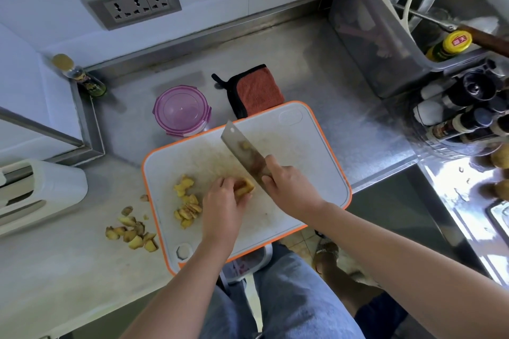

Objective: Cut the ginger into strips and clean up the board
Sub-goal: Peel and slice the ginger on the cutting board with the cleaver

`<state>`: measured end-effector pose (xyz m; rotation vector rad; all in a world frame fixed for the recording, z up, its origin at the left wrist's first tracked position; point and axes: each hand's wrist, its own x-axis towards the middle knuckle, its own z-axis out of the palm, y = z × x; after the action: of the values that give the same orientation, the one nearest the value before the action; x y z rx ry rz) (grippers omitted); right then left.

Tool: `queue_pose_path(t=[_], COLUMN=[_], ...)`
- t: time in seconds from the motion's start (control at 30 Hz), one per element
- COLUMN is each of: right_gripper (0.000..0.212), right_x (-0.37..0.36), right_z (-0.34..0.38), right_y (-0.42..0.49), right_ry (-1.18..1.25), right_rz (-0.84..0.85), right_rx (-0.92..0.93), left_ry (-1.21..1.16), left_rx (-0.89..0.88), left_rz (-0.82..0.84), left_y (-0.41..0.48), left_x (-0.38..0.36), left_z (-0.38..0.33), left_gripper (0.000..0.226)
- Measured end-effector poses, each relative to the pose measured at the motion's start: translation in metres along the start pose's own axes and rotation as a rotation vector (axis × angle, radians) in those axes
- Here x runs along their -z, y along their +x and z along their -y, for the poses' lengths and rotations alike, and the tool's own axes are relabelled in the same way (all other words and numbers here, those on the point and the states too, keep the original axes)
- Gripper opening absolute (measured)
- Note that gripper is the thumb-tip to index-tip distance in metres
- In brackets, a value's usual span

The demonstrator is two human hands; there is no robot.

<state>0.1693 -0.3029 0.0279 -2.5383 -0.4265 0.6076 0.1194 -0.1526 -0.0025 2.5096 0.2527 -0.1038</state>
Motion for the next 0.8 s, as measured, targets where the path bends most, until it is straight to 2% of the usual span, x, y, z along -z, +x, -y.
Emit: queue_pose_path(t=[0.3, 0.8], right_gripper=[0.017, 0.019], right_x=[-0.0048, -0.0044], right_z=[0.006, 0.0083], right_y=[-0.004, -0.0069], right_ry=[-0.206, -0.226], right_rz=[0.087, 0.117], right_rx=[0.041, 0.019], left_ry=[0.001, -0.005], left_rx=[0.017, 0.003], left_rz=[0.018, 0.034], left_y=[0.004, 0.0046], left_x=[0.0023, 0.0048], left_z=[-0.0009, -0.0017], left_gripper=[0.023, 0.023])
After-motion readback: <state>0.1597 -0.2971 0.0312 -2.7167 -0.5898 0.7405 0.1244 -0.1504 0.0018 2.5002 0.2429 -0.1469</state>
